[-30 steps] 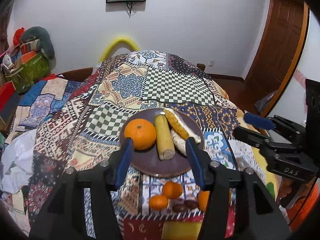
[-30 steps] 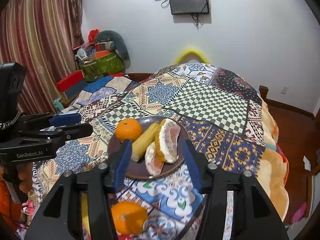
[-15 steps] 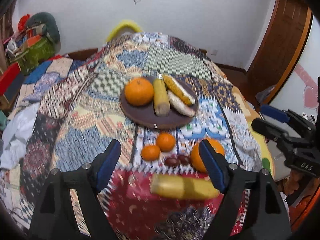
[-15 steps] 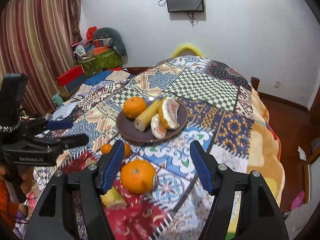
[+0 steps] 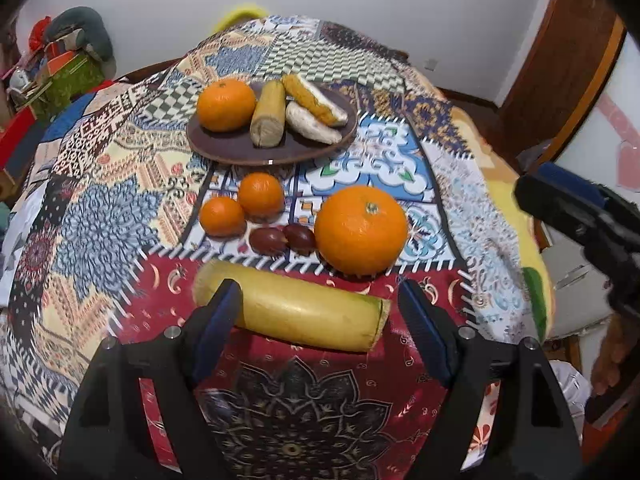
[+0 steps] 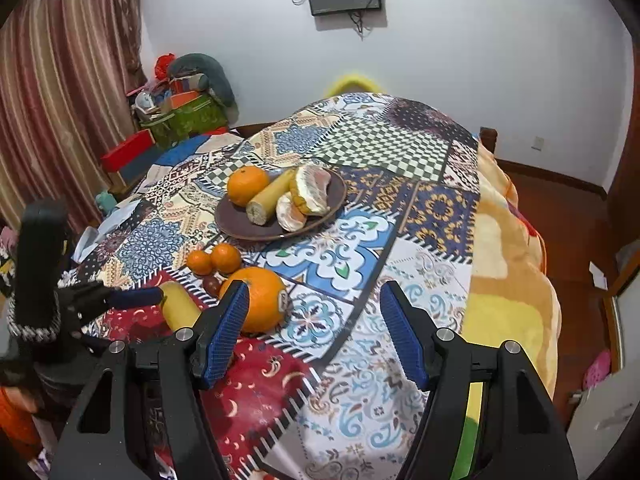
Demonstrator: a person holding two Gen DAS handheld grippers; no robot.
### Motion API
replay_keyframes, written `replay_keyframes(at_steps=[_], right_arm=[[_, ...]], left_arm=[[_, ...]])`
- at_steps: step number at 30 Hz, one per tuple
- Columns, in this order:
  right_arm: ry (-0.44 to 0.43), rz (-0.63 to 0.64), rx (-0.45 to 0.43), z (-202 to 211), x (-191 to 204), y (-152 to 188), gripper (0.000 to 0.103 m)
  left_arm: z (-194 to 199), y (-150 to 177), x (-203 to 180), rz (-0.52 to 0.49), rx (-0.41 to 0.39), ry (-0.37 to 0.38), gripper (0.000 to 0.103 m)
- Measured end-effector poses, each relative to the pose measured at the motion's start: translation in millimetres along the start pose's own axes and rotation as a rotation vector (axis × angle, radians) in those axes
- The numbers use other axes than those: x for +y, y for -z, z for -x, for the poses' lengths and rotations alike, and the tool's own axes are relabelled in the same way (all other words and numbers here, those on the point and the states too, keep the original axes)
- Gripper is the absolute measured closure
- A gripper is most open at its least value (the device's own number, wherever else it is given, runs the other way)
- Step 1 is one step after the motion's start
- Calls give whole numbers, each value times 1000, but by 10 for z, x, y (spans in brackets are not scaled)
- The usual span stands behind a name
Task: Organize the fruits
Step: 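Withdraw both open tools from the plate, then grasp the yellow cylindrical fruit with the left tool while the right tool grasps the large orange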
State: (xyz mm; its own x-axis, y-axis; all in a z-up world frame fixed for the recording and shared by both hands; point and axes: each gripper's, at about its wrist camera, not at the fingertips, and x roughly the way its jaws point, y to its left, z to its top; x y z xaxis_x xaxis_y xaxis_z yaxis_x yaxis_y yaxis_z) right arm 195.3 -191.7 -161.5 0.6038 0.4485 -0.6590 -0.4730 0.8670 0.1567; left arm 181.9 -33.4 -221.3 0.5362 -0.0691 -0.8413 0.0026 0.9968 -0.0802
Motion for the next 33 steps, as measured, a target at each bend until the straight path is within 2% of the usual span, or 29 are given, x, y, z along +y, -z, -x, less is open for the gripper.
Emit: replay_keyframes(at_steps=[2, 9, 11, 20, 25, 28, 33], right_arm=[[0, -8, 2, 4, -19, 15, 38], [-4, -16, 15, -39, -29, 49, 38], [-8, -15, 18, -45, -17, 52, 38], [-14, 0, 33, -105, 30, 47, 39], [-20, 6, 51, -189, 69, 53, 38], [-32, 13, 72, -277, 119, 69, 38], [-55, 33, 99, -397, 241, 89, 38]], left_arm=[[-23, 22, -48, 6, -25, -54, 22], [-103, 59, -109, 0, -45, -115, 6], [-146, 78, -118, -14, -38, -143, 5], [-147, 149, 186, 15, -17, -61, 1], [-46, 213, 529, 53, -22, -80, 2], [48, 246, 762, 77, -29, -76, 4], [131, 244, 1001, 111, -27, -35, 27]])
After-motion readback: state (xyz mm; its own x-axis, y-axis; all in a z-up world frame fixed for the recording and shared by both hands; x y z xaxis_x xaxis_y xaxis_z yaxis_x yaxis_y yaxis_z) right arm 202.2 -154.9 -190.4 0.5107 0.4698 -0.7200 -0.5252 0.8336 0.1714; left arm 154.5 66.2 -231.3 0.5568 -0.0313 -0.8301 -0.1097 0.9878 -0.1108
